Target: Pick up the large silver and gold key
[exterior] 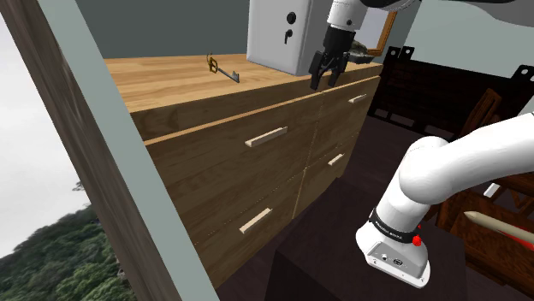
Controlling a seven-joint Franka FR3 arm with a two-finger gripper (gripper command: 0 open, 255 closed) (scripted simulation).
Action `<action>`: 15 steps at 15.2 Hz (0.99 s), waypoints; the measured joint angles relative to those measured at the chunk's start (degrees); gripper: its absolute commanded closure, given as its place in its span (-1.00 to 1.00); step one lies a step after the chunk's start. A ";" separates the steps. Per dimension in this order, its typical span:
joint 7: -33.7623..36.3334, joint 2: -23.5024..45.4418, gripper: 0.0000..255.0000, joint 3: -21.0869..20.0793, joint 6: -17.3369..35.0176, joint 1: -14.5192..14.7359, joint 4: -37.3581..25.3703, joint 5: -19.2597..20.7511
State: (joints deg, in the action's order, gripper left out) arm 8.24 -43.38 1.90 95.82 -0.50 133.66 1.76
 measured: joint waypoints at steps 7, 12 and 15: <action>1.82 10.64 -1.00 -1.73 2.59 1.28 -8.14 -1.69; 2.91 21.55 -1.00 -2.83 4.50 2.13 -17.24 -2.67; 3.73 28.59 -1.00 -3.56 4.03 2.63 -24.89 -3.07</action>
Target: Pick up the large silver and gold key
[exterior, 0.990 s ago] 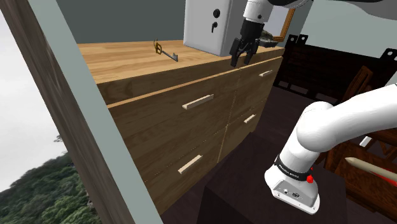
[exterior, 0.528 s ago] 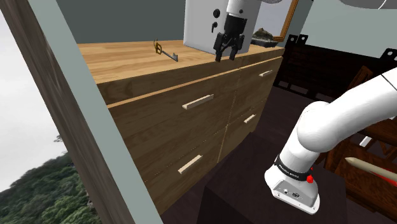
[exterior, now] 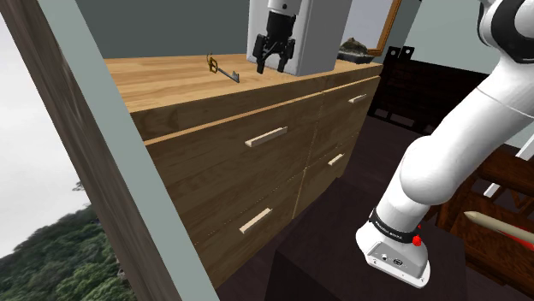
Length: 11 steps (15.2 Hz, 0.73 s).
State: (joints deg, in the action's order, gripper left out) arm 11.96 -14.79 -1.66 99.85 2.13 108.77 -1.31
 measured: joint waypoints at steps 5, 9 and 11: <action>1.12 10.97 -1.00 -1.00 -0.99 0.76 -12.18 -0.30; 2.70 21.25 -1.00 -2.05 -4.39 1.78 -26.00 -0.06; 2.89 26.53 -1.00 -2.24 -6.68 2.08 -33.67 0.09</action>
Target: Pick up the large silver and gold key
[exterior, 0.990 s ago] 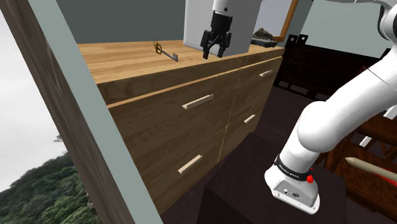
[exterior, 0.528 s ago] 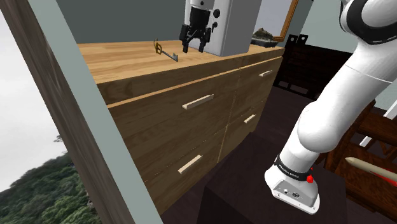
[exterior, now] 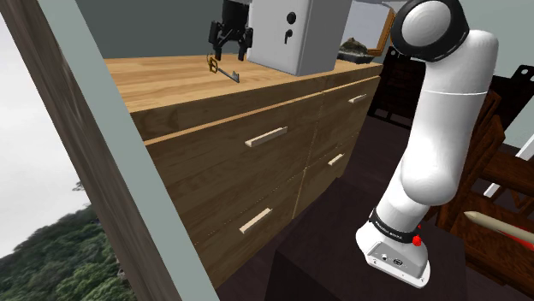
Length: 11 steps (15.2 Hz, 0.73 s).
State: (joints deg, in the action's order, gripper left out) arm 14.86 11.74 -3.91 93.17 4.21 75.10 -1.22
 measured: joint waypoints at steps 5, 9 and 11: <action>0.81 7.81 -1.00 -0.44 -1.82 0.92 -9.74 0.38; 0.63 6.77 -1.00 -0.42 1.64 0.79 -5.24 0.27; 0.55 6.49 1.00 -0.40 2.80 0.74 -3.80 0.23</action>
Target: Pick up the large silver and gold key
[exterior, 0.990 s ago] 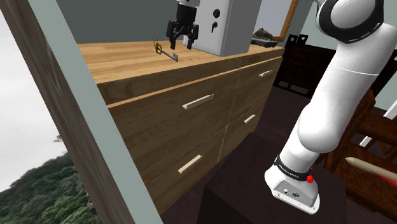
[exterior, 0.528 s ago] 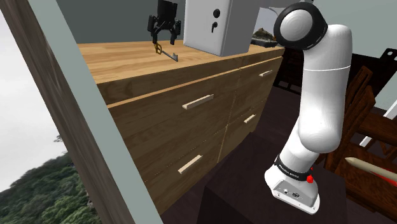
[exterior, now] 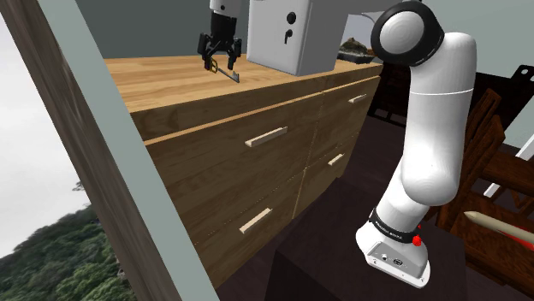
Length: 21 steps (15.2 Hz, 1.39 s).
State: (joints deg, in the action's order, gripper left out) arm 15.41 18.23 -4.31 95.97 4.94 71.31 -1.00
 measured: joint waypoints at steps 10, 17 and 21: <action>-0.03 -0.15 1.00 0.01 0.40 -0.02 0.48 -0.01; 0.14 1.82 1.00 0.00 -5.19 0.11 -7.07 0.14; 0.42 4.29 1.00 -0.04 -9.76 0.39 -14.12 0.36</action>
State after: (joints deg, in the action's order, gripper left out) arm 15.83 22.52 -4.35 86.21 5.34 57.19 -0.64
